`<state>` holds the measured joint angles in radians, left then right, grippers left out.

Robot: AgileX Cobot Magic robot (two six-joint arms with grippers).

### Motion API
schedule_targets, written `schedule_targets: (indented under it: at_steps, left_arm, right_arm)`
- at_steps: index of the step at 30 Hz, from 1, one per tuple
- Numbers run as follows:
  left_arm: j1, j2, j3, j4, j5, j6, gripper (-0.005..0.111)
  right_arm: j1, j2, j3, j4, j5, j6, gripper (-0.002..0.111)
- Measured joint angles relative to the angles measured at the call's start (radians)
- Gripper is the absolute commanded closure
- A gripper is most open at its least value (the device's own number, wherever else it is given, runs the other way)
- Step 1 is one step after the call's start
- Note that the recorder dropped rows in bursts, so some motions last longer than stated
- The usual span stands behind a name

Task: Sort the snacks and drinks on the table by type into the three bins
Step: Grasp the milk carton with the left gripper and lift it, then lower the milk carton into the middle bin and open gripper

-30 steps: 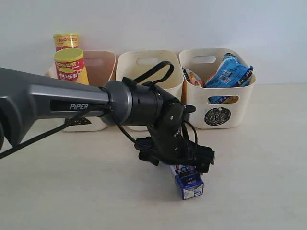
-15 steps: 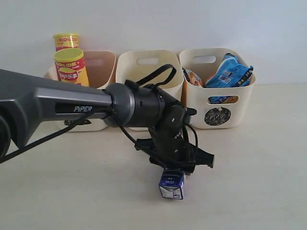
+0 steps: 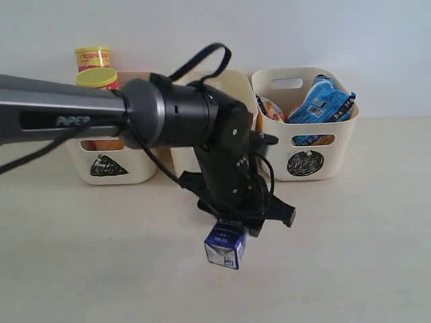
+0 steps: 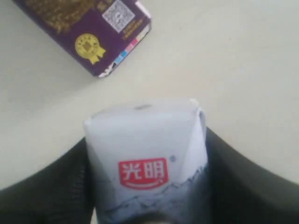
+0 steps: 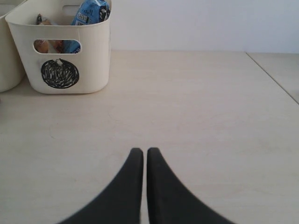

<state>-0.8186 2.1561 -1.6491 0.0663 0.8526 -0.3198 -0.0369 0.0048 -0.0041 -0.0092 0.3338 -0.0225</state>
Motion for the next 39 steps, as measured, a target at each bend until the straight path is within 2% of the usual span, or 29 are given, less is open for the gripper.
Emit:
schedule_targets:
  at_steps: [7, 12, 18, 26, 32, 39]
  left_arm:
    - [-0.002, -0.156, 0.0, 0.015, -0.02, 0.11, 0.103]
    - [0.009, -0.25, 0.001, 0.16, -0.17, 0.129, 0.103]
    - [0.054, -0.27, 0.001, 0.295, -0.378, 0.131, 0.103]
    - [0.174, -0.209, 0.001, 0.312, -0.694, 0.131, 0.103]
    - [0.253, -0.106, -0.002, 0.317, -0.882, 0.131, 0.103]
    - [0.303, 0.029, -0.083, 0.319, -0.938, 0.133, 0.102]
  right_arm:
    - [0.0, 0.0, 0.0, 0.0, 0.0, 0.0, 0.108]
    - [0.0, 0.0, 0.0, 0.0, 0.0, 0.0, 0.108]
    - [0.0, 0.0, 0.0, 0.0, 0.0, 0.0, 0.108]
    - [0.0, 0.0, 0.0, 0.0, 0.0, 0.0, 0.108]
    - [0.0, 0.0, 0.0, 0.0, 0.0, 0.0, 0.108]
    - [0.0, 0.0, 0.0, 0.002, 0.0, 0.0, 0.108]
